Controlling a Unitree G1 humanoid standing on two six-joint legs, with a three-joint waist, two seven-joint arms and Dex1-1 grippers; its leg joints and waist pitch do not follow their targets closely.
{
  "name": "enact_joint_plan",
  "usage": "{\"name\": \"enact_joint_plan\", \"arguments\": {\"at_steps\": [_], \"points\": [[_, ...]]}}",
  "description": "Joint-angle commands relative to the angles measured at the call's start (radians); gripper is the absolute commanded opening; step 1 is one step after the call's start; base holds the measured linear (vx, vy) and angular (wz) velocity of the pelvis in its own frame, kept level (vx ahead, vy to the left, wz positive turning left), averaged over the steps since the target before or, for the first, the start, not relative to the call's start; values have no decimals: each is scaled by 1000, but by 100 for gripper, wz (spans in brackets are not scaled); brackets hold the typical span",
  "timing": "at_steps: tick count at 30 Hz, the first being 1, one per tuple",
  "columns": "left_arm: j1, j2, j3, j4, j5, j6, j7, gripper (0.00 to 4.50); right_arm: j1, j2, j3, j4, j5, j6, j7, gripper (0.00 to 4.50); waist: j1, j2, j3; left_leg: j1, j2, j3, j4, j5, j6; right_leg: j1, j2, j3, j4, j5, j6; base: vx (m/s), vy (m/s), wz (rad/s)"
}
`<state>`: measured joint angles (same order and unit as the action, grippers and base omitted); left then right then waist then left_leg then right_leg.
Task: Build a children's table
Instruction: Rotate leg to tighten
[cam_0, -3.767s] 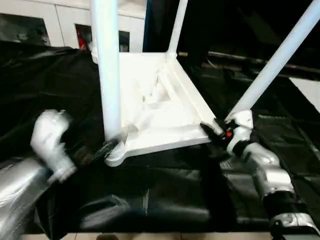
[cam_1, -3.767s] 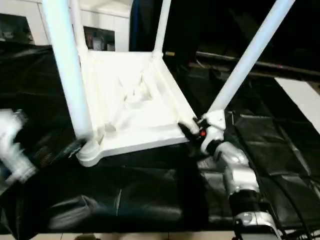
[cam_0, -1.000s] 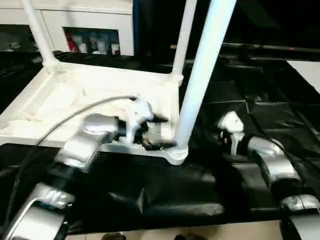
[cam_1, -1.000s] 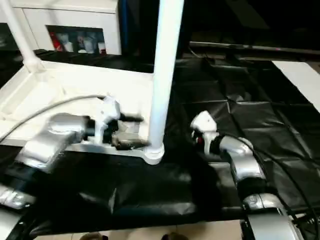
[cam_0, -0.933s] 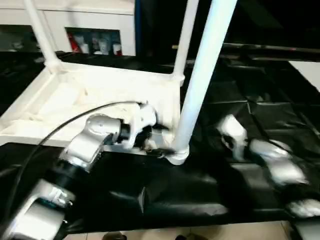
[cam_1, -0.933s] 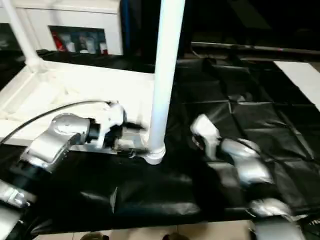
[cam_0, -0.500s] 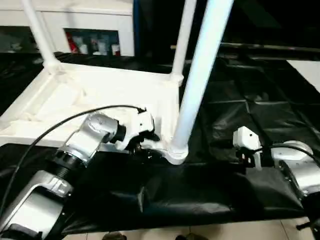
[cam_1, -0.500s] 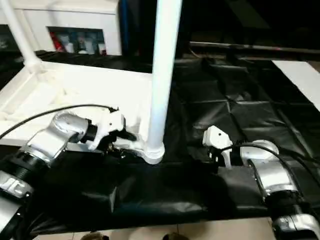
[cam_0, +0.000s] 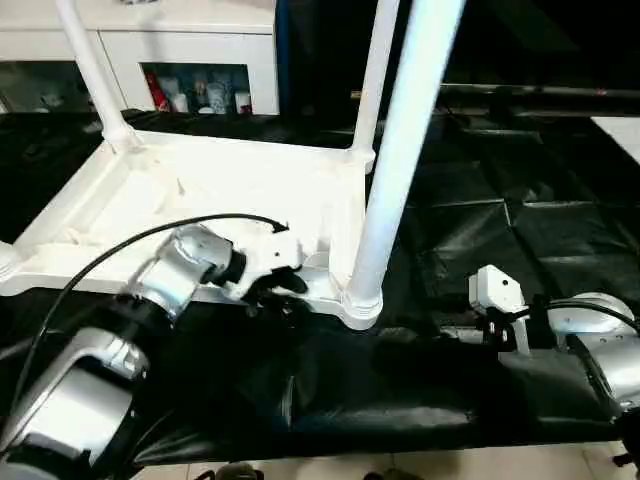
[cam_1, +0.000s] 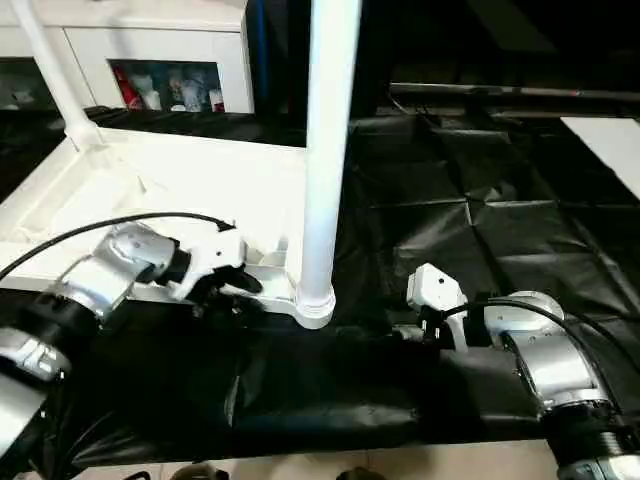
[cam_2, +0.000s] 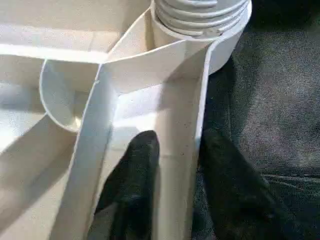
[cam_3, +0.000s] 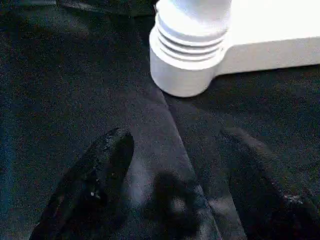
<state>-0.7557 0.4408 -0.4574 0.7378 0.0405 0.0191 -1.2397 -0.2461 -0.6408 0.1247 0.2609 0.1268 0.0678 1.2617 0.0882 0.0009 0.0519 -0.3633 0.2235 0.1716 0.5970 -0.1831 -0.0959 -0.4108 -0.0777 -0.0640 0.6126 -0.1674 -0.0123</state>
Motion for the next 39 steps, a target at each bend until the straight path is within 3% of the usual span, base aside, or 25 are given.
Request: {"name": "enact_joint_plan", "arguments": {"at_steps": [1, 10, 11, 12, 13, 14, 15, 16, 17, 18, 19, 20, 21, 23, 26, 28, 30, 31, 33, 34, 35, 37, 38, 39], "points": [[-14, -4, 2, 13, 15, -16, 2, 116, 5, -6, -5, -25, 13, 13, -4, 304, 1, -3, -67, 8, 1, 7, -66, -237, 47, 59, -46, 34, -82, -266, -205, 0, 0, 0], [-16, -10, 17, 69, 33, -50, 11, 59, 10, -6, -1, -52, 22, 34, -12, 304, 3, -6, -65, 6, 2, 6, -68, -242, 50, 58, -49, 33, -84, -288, -196, 0, 0, 0], [1, -11, 48, 40, -6, -14, -1, 52, 6, 10, -4, -45, 30, 40, -20, 304, 3, 1, -65, 6, 1, 5, -69, -247, 46, 59, -50, 32, -84, -302, -192, 0, 0, 0], [2, -11, 49, 39, -7, -12, -2, 40, 5, 10, -4, -45, 30, 40, -21, 304, 1, -3, -65, 4, 1, 5, -69, -246, 44, 59, -50, 32, -85, -301, -192, 0, 0, 0], [24, -7, 73, 3, -36, 27, -11, 29, 0, 32, -7, -33, 45, 62, -28, 304, 1, 4, -66, 5, 3, 3, -72, -252, 40, 60, -51, 31, -84, -298, -196, 0, 0, 0], [40, -1, 83, -25, -46, 56, -9, 20, -7, 46, -10, -24, 47, 72, -42, 304, -2, 2, -67, 2, 3, 1, -73, -249, 37, 62, -51, 31, -79, -281, -205, 0, 0, 0], [57, 6, 90, -55, -54, 86, -6, 14, -15, 62, -15, -16, 55, 93, -56, 332, -2, 8, -66, -2, 3, -1, -74, -246, 37, 62, -50, 30, -80, -279, -205, 0, 0, 0], [64, 8, 93, -67, -57, 99, -3, 14, -18, 68, -16, -15, 58, 98, -60, 332, -5, 5, -67, -2, 3, 1, -73, -242, 35, 64, -49, 30, -77, -266, -207, 0, 0, 0], [97, 14, 104, -120, -68, 155, 15, 10, -26, 93, -20, -11, 71, 109, -75, 339, -7, 11, -71, 1, 4, 0, -73, -231, 33, 64, -50, 31, -73, -228, -221, 0, 0, 0], [112, 14, 111, -140, -73, 174, 23, 6, -30, 102, -19, -13, 74, 114, -82, 344, -12, 10, -70, -1, 2, 0, -71, -216, 38, 64, -47, 30, -70, -192, -234, 0, 0, 0], [128, 13, 117, -158, -79, 192, 33, 6, -33, 111, -16, -14, 72, 114, -91, 344, -11, 45, -71, 5, 3, -1, -69, -222, 33, 59, -48, 32, -66, -177, -245, 0, 0, 0], [153, 6, 126, -177, -80, 213, 57, 1, -35, 117, -11, -10, 58, 96, -116, 373, -24, 24, -73, 0, 1, 2, -67, -208, 41, 65, -44, 31, -66, -119, -261, 0, 0, 0], [166, -3, 129, -182, -79, 222, 76, 0, -38, 123, -14, -3, 49, 84, -139, 381, -25, 21, -72, -2, -3, 3, -66, -201, 46, 65, -39, 30, -66, -116, -262, 0, 0, 0], [183, -21, 136, -179, -72, 224, 114, 0, -44, 142, -27, 10, 32, 52, -194, 391, -28, 29, -69, -2, -8, 7, -63, -198, 62, 64, -44, 31, -78, -219, -230, 0, 0, 0], [221, -34, 127, -216, -51, 224, 138, 0, -53, 178, -37, 29, 6, 33, -272, 409, -36, 24, -67, -3, -9, 7, -65, -215, 51, 60, -46, 30, -88, -322, -190, 0, 0, 0], [230, -43, 129, -226, -47, 228, 154, 0, -57, 187, -37, 32, 5, 33, -285, 409, -43, 29, -64, 3, -7, 6, -67, -241, 51, 53, -42, 30, -95, -390, -161, 0, 0, 0], [240, -62, 145, -256, -66, 232, 171, 0, -70, 196, -42, 33, 10, 29, -304, 409, -45, 29, -65, 2, -8, 4, -69, -248, 52, 54, -43, 30, -95, -398, -154, 0, 0, 0], [241, -73, 154, -265, -78, 232, 176, 0, -78, 198, -48, 38, 16, 25, -310, 409, -47, 20, -65, 0, -8, 5, -69, -245, 54, 54, -42, 30, -95, -396, -152, 0, 0, 0], [240, -83, 161, -268, -89, 212, 176, 0, -91, 201, -53, 52, 18, 8, -324, 409, -47, 25, -66, 3, -9, 5, -68, -243, 59, 50, -42, 30, -96, -395, -154, 0, 0, 0], [241, -88, 164, -275, -92, 214, 183, 0, -97, 203, -55, 62, 12, -6, -335, 409, -46, 19, -67, 4, -8, 7, -67, -238, 63, 49, -42, 31, -96, -384, -158, 0, 0, 0], [248, -90, 168, -288, -100, 214, 181, 0, -105, 205, -54, 72, 9, -16, -338, 409, -47, 3, -68, 0, -7, 8, -66, -230, 67, 50, -44, 31, -93, -372, -163, 0, 0, 0], [258, -94, 173, -305, -107, 220, 182, 0, -117, 204, -51, 86, 6, -28, -331, 409, -41, 11, -68, 0, -6, 7, -67, -211, 74, 48, -46, 32, -89, -356, -164, 0, 0, 0], [264, -91, 171, -308, -104, 214, 177, 0, -122, 203, -47, 93, 6, -32, -323, 409, -40, -10, -70, -3, -3, 7, -67, -195, 82, 50, -48, 33, -84, -335, -166, 0, 0, 0], [264, -91, 171, -308, -104, 214, 177, 0, -122, 203, -47, 93, 6, -32, -323, 409, -38, -1, -68, -2, -3, 7, -68, -193, 82, 48, -48, 33, -84, -328, -167, 0, 0, 0]]}}
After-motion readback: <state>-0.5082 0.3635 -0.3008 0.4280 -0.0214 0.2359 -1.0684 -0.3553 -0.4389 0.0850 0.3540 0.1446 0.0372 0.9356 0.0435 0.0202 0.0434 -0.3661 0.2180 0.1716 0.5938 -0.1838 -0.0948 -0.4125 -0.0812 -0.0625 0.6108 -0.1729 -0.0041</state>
